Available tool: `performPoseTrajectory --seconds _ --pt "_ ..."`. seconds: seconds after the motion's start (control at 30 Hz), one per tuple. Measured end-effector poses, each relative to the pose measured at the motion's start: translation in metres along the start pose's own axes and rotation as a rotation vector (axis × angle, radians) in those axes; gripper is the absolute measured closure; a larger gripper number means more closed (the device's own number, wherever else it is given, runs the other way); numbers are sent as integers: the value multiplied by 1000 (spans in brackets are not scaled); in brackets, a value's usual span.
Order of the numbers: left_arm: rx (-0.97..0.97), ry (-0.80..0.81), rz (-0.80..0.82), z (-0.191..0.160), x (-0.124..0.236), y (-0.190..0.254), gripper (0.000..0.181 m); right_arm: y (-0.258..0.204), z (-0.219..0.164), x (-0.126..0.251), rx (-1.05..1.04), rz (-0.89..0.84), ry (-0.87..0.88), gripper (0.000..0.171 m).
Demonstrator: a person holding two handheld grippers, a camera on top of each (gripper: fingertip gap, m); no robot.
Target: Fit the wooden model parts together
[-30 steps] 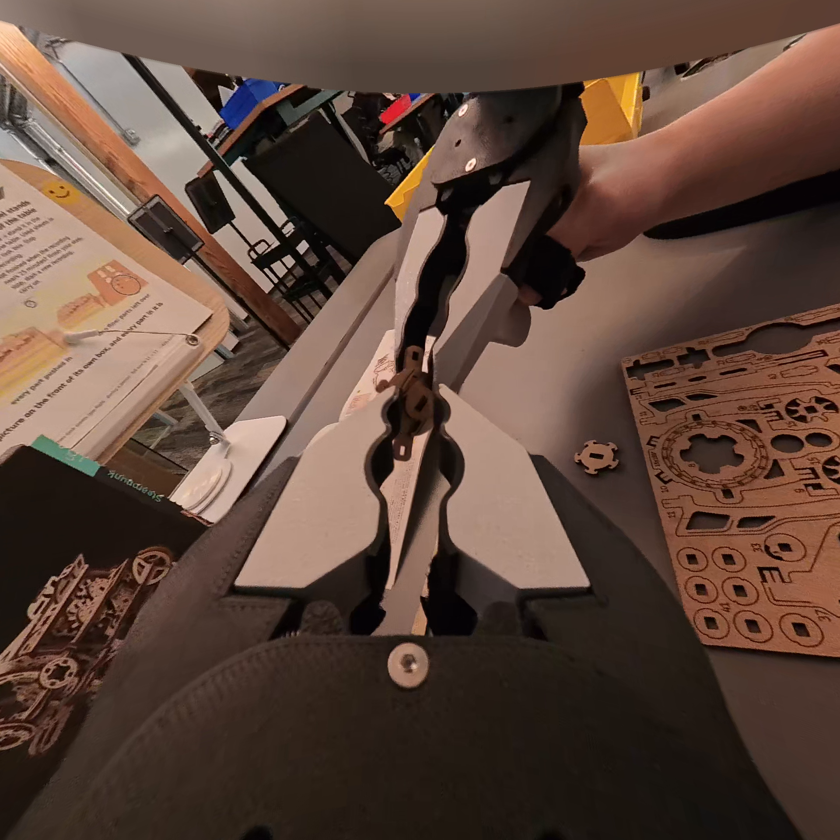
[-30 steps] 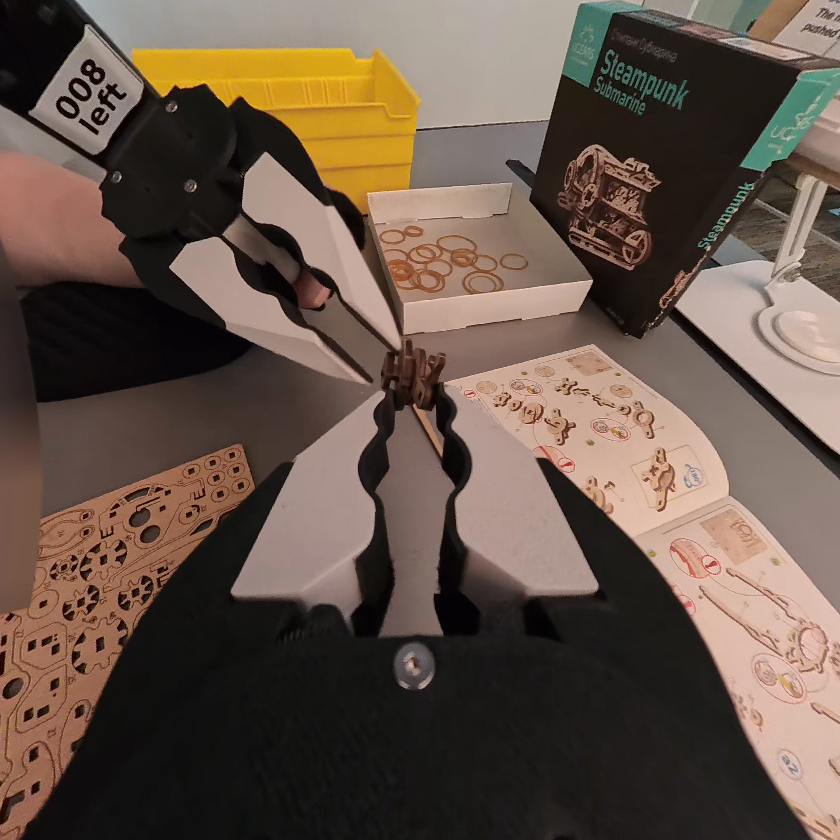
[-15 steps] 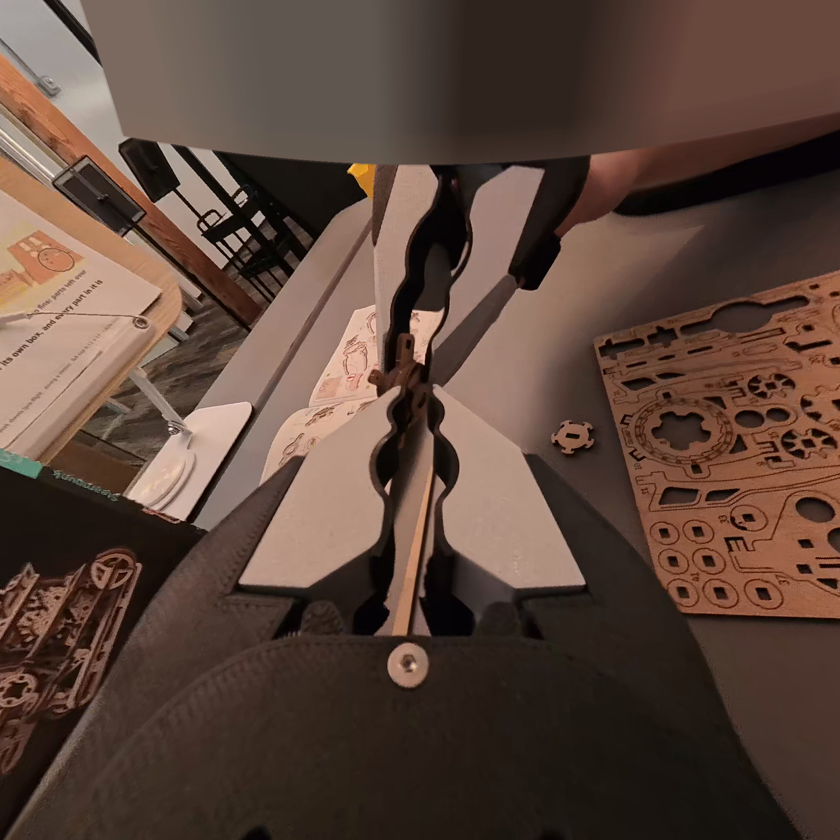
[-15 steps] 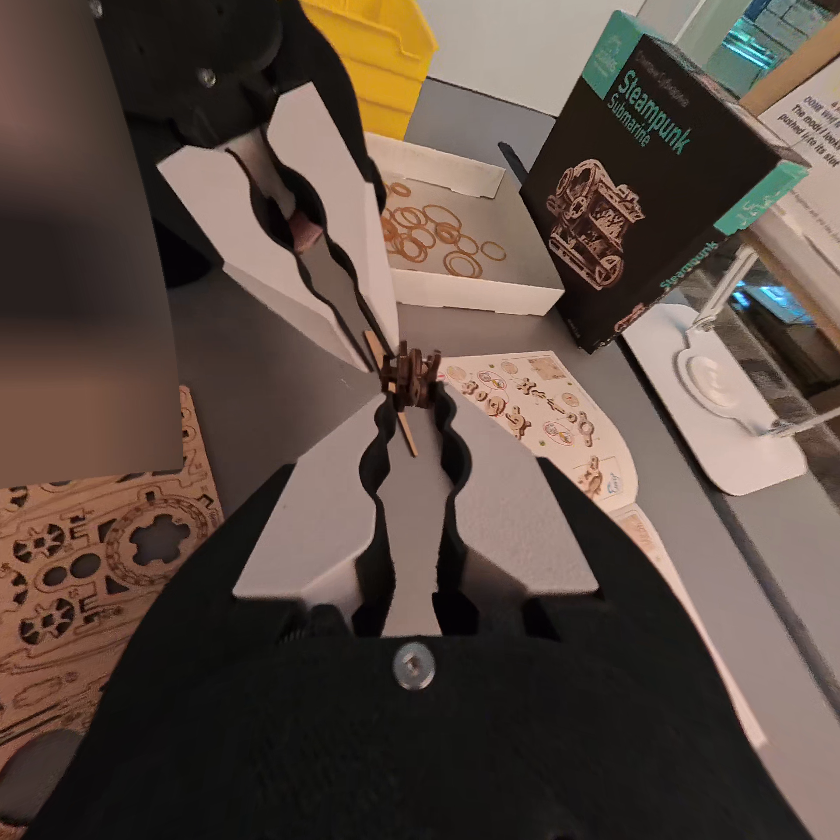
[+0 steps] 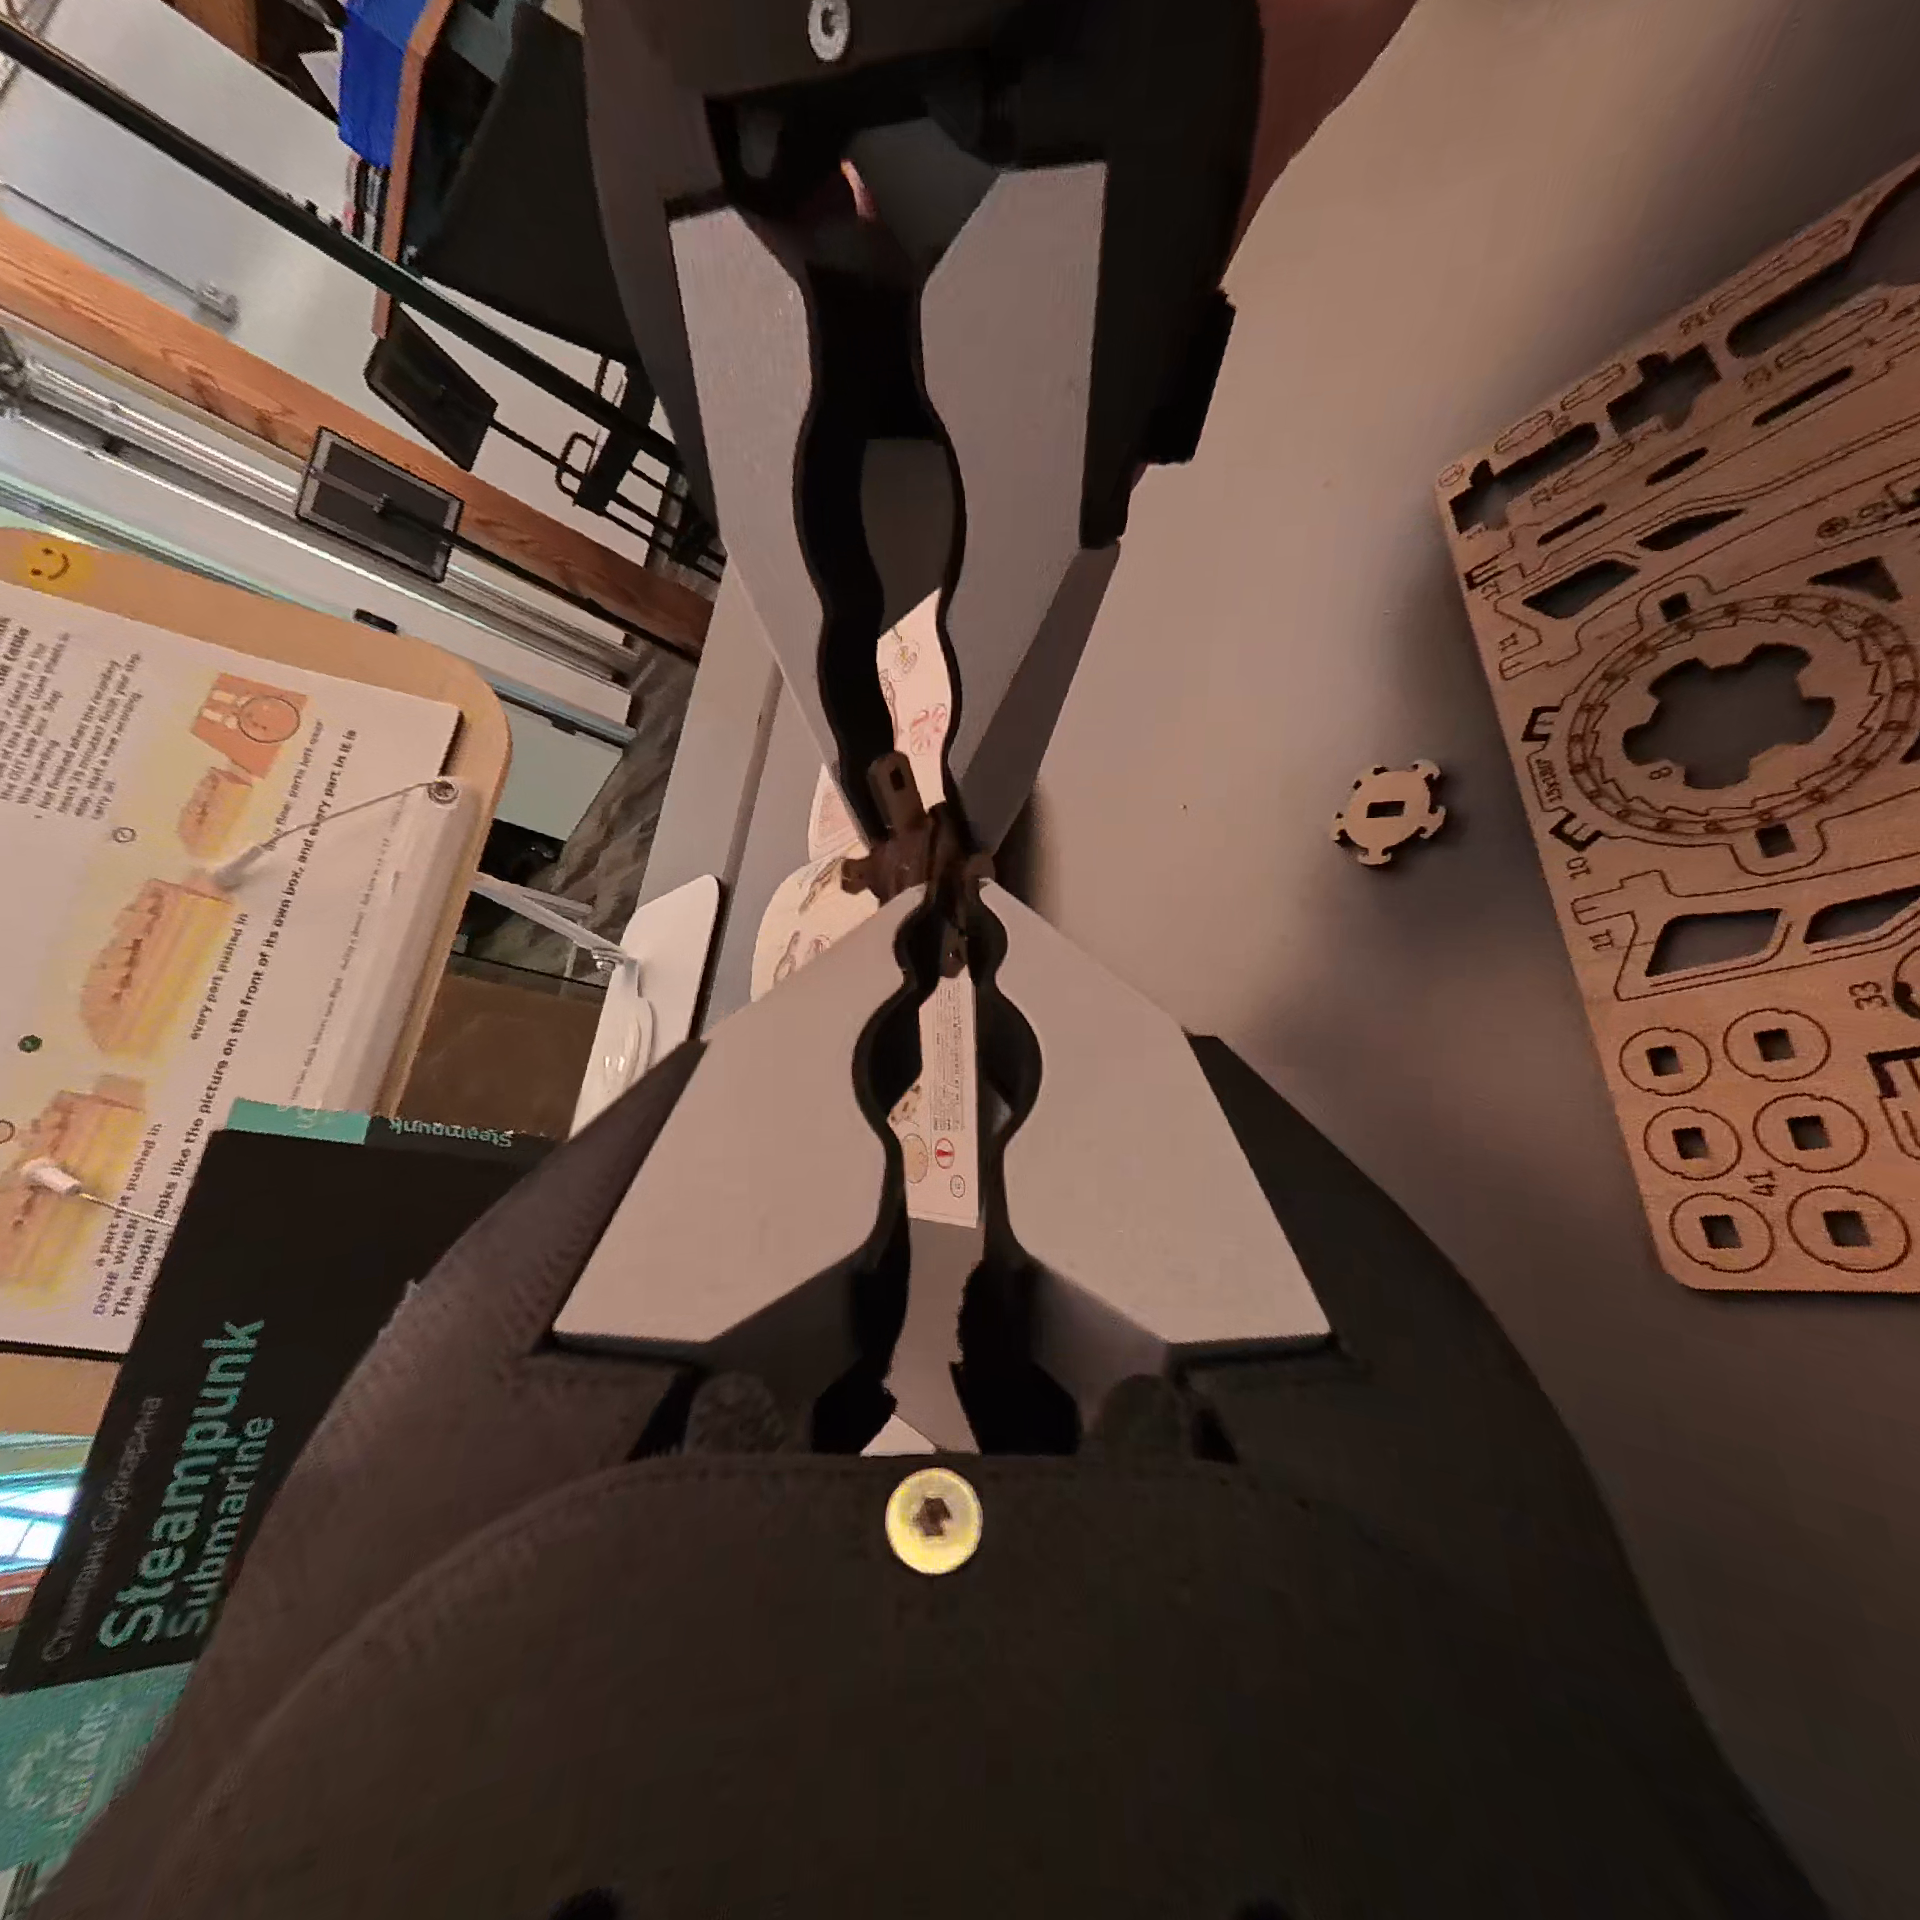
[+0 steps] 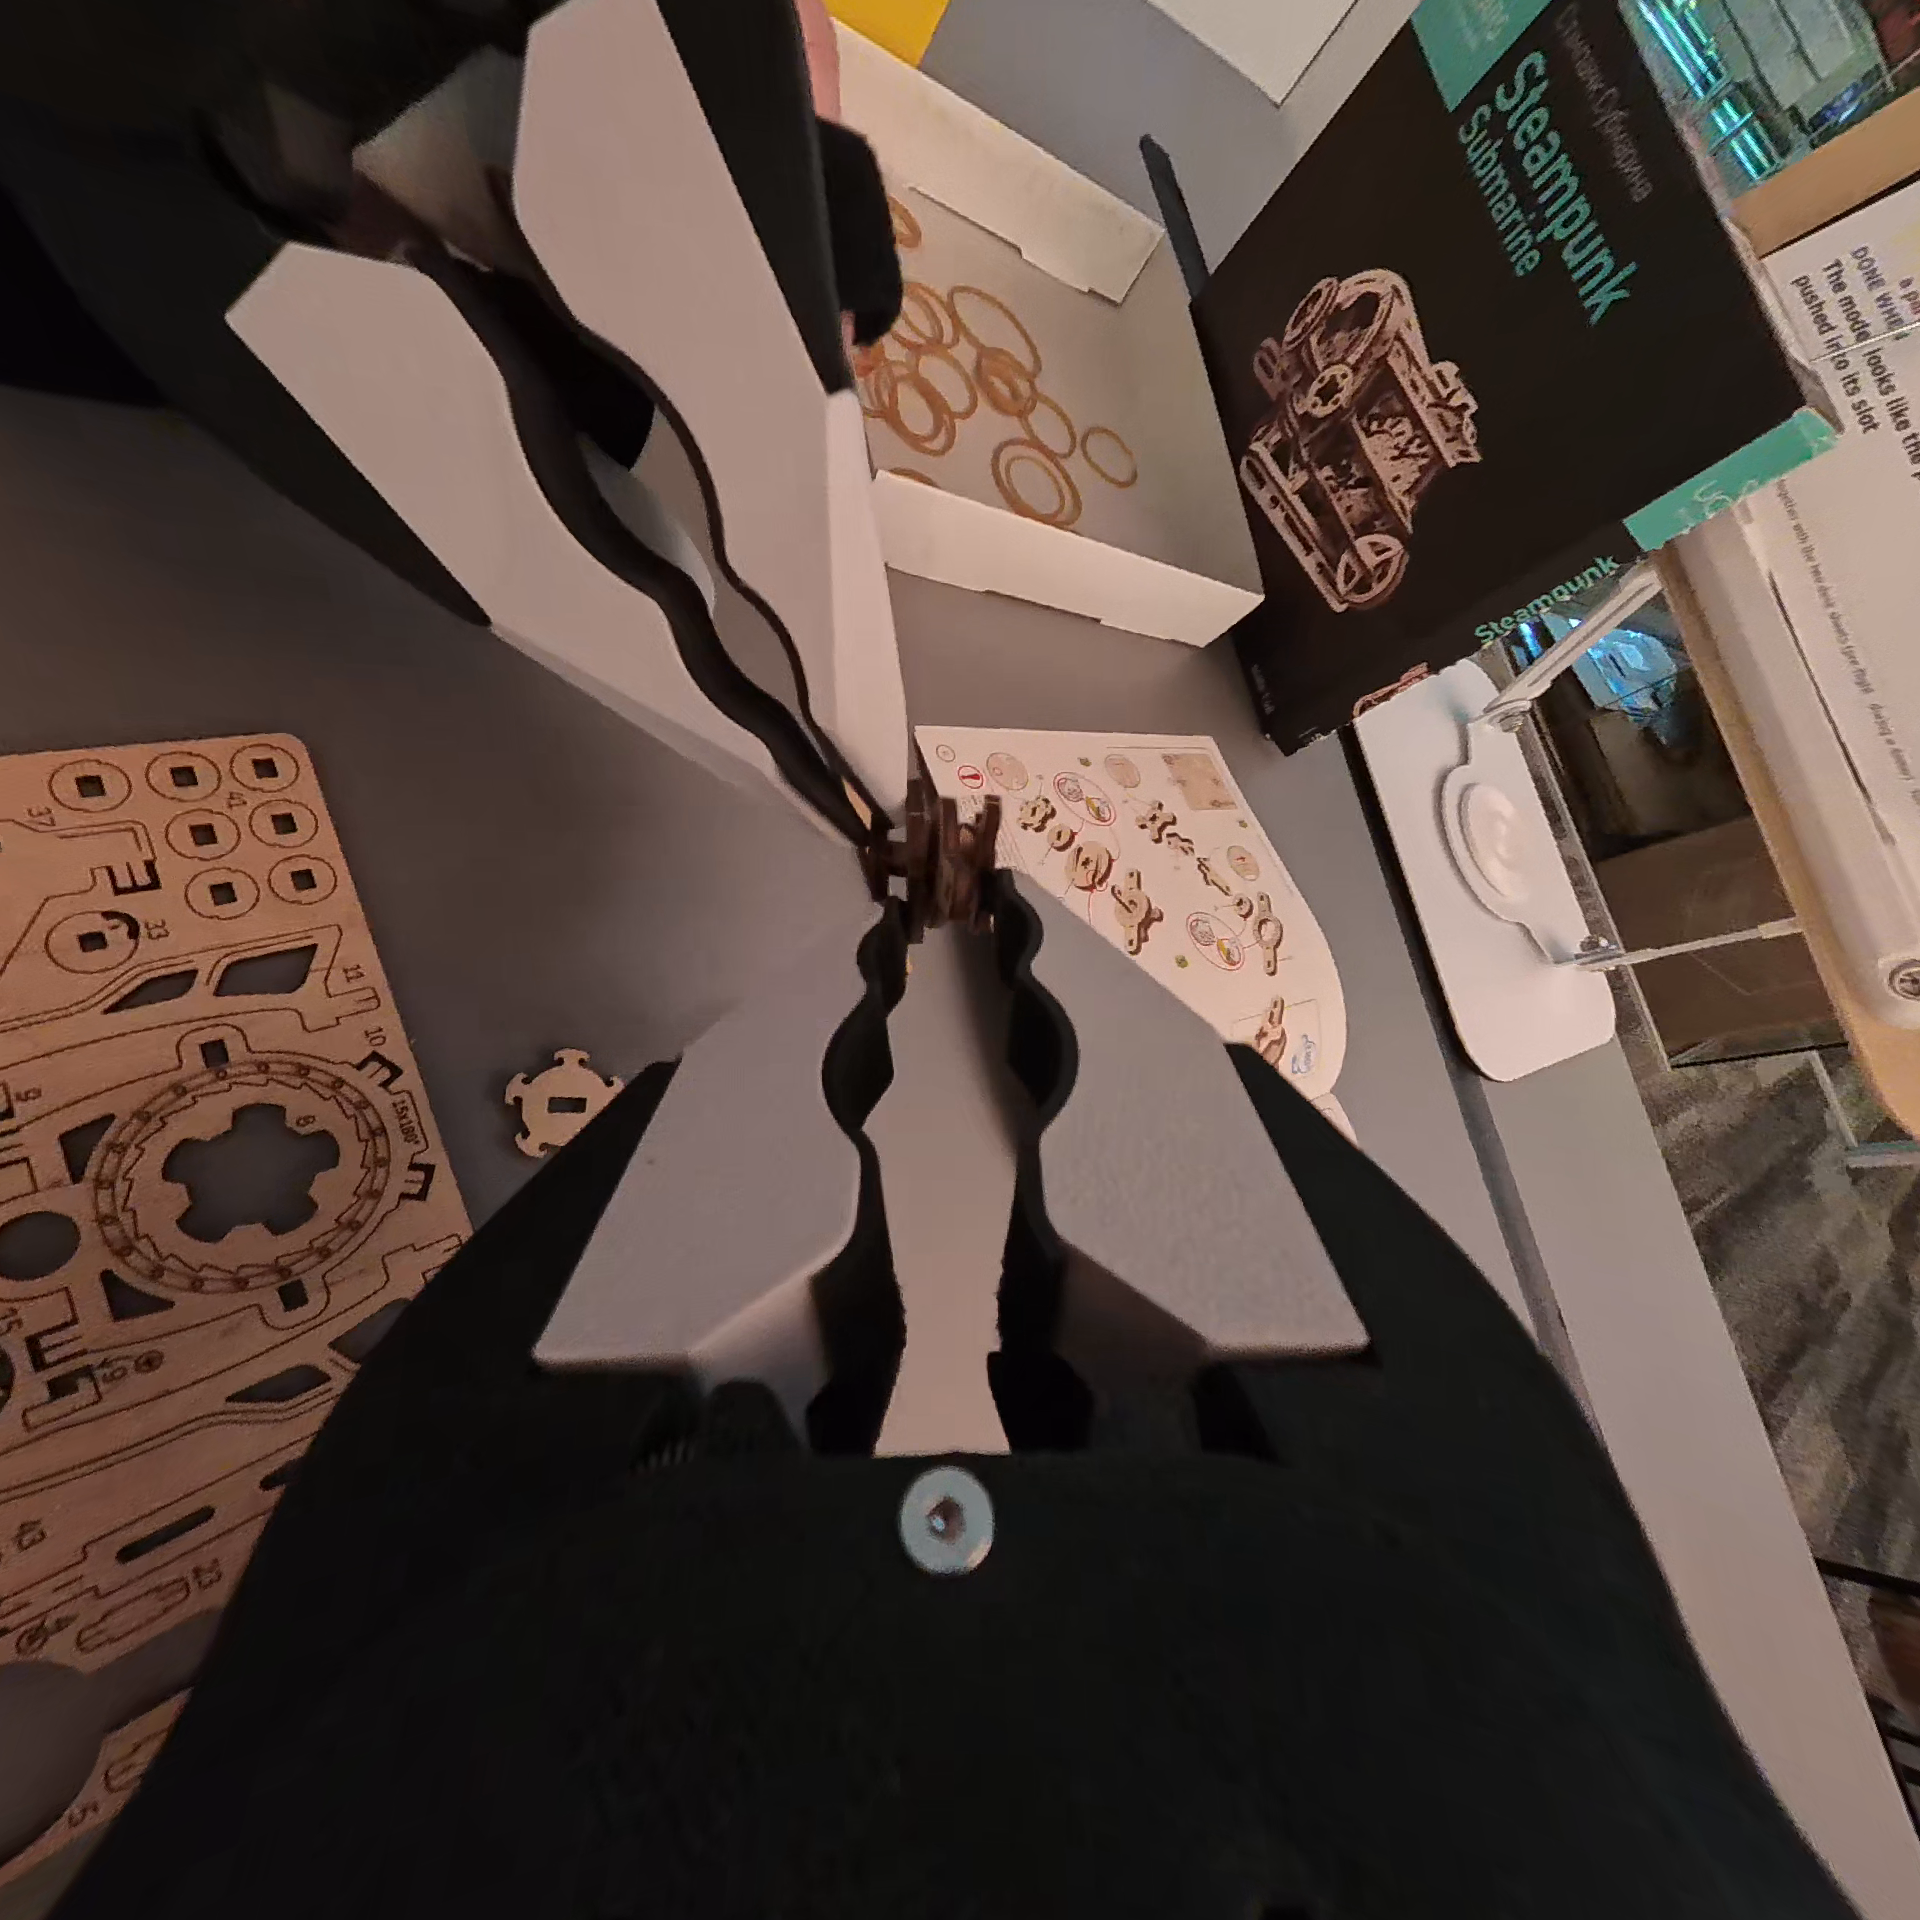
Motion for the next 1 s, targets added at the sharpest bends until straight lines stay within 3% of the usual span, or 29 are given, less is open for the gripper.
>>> performPoseTrajectory --seconds 0.03,0.67,0.87,1.0 --pt "10 -4 -6 -1 0 0 180 0 0 0 -6 4 -2 155" --pt "-52 -1 55 0 -1 -1 180 -1 -3 -3 -293 146 26 156" --pt "-125 18 109 5 4 -5 181 -2 0 0 -527 290 82 157" --pt "-133 15 86 3 3 -3 181 -5 -5 -3 -552 327 76 156"
Point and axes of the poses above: each gripper's, where its closed fingertips meet, x back along the fingers, z out of its top, y = z × x across the jaws, the point moved 1 cm from there along x, back along the fingers
